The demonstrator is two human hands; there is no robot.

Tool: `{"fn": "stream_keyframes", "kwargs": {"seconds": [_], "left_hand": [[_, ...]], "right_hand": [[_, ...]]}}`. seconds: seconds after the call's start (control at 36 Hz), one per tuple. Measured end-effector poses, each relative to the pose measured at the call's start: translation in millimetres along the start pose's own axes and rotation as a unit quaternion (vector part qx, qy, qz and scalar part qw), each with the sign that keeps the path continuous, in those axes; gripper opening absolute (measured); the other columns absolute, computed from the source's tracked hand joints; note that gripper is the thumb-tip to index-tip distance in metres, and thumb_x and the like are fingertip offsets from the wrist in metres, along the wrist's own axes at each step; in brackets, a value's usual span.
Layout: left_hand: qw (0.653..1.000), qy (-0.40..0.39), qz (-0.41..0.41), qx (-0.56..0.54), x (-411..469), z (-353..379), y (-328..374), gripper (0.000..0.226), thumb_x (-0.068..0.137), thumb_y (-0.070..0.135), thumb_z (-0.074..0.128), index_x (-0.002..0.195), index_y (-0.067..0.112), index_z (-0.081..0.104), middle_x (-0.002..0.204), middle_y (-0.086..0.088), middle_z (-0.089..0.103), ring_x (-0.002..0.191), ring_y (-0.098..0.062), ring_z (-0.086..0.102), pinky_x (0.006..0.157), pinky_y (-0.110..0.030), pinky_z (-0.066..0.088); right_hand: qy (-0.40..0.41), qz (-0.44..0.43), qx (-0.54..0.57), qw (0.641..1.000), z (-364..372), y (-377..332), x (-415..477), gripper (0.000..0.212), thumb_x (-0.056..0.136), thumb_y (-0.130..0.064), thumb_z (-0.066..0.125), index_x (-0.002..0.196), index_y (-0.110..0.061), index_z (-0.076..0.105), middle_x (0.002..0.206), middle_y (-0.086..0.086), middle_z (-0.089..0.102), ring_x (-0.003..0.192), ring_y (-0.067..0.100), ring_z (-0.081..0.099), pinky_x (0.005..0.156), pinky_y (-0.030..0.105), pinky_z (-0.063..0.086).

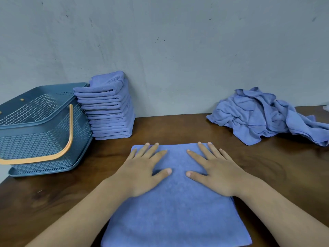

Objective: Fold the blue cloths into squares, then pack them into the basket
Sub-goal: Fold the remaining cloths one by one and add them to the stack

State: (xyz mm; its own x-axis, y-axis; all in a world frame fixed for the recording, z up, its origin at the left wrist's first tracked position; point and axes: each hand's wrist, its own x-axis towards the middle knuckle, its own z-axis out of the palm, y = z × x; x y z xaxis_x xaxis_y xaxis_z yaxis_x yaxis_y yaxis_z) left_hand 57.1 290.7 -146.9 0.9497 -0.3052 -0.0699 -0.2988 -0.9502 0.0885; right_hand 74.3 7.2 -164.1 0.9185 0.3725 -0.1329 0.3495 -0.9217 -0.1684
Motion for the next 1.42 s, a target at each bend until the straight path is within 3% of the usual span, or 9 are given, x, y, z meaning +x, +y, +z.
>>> {"fn": "stream_keyframes", "kwargs": {"seconds": [0.39,0.5,0.58,0.67,0.75,0.89,1.17,1.25,1.42], "left_hand": [[0.999,-0.022,-0.023,-0.013,28.7,16.2,-19.7,0.087,0.091,0.091,0.015,0.165,0.05,-0.005,0.176,0.011,-0.009,0.162,-0.016,-0.014,0.132,-0.044,-0.003],[0.998,-0.011,-0.04,-0.049,35.0,4.8,-19.6,0.073,0.103,0.074,0.025,0.167,0.04,0.018,0.175,0.009,0.018,0.162,-0.019,0.012,0.131,-0.044,0.013],[0.99,0.064,-0.089,-0.088,48.5,-7.9,-39.2,0.047,0.11,0.04,0.039,0.155,0.026,0.047,0.149,0.002,0.055,0.138,-0.024,0.051,0.114,-0.046,0.041],[0.989,0.047,-0.128,-0.061,61.3,-16.8,-71.8,0.033,0.102,0.018,0.047,0.129,0.022,0.064,0.127,-0.002,0.061,0.113,-0.023,0.061,0.098,-0.043,0.053],[0.985,0.01,-0.148,-0.092,66.4,-26.5,-85.7,0.016,0.093,0.016,0.056,0.104,0.023,0.065,0.112,0.001,0.066,0.099,-0.017,0.062,0.084,-0.034,0.056],[0.977,-0.001,-0.159,-0.144,69.8,-33.4,-88.8,0.012,0.091,0.01,0.058,0.097,0.015,0.067,0.105,-0.002,0.068,0.097,-0.018,0.063,0.08,-0.031,0.053],[0.953,0.157,-0.169,-0.194,61.9,-29.6,-76.8,0.013,0.097,0.012,0.054,0.087,0.02,0.057,0.09,-0.001,0.066,0.084,-0.017,0.063,0.074,-0.037,0.055],[0.955,0.154,-0.177,-0.179,60.9,-14.6,-75.6,0.01,0.102,0.013,0.054,0.092,0.016,0.057,0.09,-0.004,0.067,0.086,-0.022,0.066,0.072,-0.037,0.054],[0.946,0.235,-0.168,-0.149,50.5,-3.3,-55.1,0.019,0.106,0.027,0.056,0.122,0.017,0.058,0.119,-0.003,0.058,0.113,-0.026,0.055,0.094,-0.041,0.048]], "right_hand": [[-0.001,-0.004,0.017,1.0,2.0,7.6,6.2,0.087,0.084,-0.098,0.017,0.16,-0.061,-0.007,0.173,-0.015,-0.022,0.158,0.015,-0.027,0.131,0.047,-0.007],[0.006,-0.004,0.024,1.0,4.3,5.6,3.7,0.086,0.085,-0.098,0.016,0.16,-0.061,-0.004,0.173,-0.015,-0.019,0.159,0.015,-0.025,0.131,0.046,-0.006],[0.019,-0.004,0.031,0.999,4.7,6.7,1.4,0.086,0.085,-0.098,0.017,0.16,-0.061,-0.002,0.174,-0.016,-0.017,0.159,0.014,-0.023,0.131,0.045,-0.006],[0.027,-0.004,0.038,0.999,5.2,3.6,0.6,0.085,0.085,-0.098,0.017,0.16,-0.062,0.0,0.174,-0.016,-0.015,0.16,0.014,-0.022,0.131,0.045,-0.007],[0.027,-0.003,0.045,0.999,6.1,1.4,0.3,0.086,0.084,-0.098,0.018,0.16,-0.062,0.001,0.174,-0.016,-0.015,0.16,0.014,-0.021,0.131,0.046,-0.006],[0.028,-0.004,0.041,0.999,4.5,1.9,1.5,0.085,0.085,-0.097,0.018,0.16,-0.062,0.001,0.175,-0.016,-0.013,0.16,0.014,-0.021,0.131,0.047,-0.005],[0.03,0.004,0.024,0.999,4.4,3.5,-0.2,0.084,0.087,-0.096,0.017,0.161,-0.061,-0.001,0.174,-0.015,-0.016,0.16,0.016,-0.021,0.131,0.047,-0.005],[0.028,0.007,0.023,0.999,6.2,2.0,1.3,0.085,0.086,-0.097,0.017,0.16,-0.061,-0.002,0.174,-0.015,-0.016,0.16,0.017,-0.022,0.131,0.047,-0.005],[0.03,0.013,0.021,0.999,3.3,5.5,-0.4,0.085,0.085,-0.097,0.017,0.16,-0.061,-0.003,0.174,-0.015,-0.017,0.16,0.016,-0.023,0.131,0.047,-0.005]]}}
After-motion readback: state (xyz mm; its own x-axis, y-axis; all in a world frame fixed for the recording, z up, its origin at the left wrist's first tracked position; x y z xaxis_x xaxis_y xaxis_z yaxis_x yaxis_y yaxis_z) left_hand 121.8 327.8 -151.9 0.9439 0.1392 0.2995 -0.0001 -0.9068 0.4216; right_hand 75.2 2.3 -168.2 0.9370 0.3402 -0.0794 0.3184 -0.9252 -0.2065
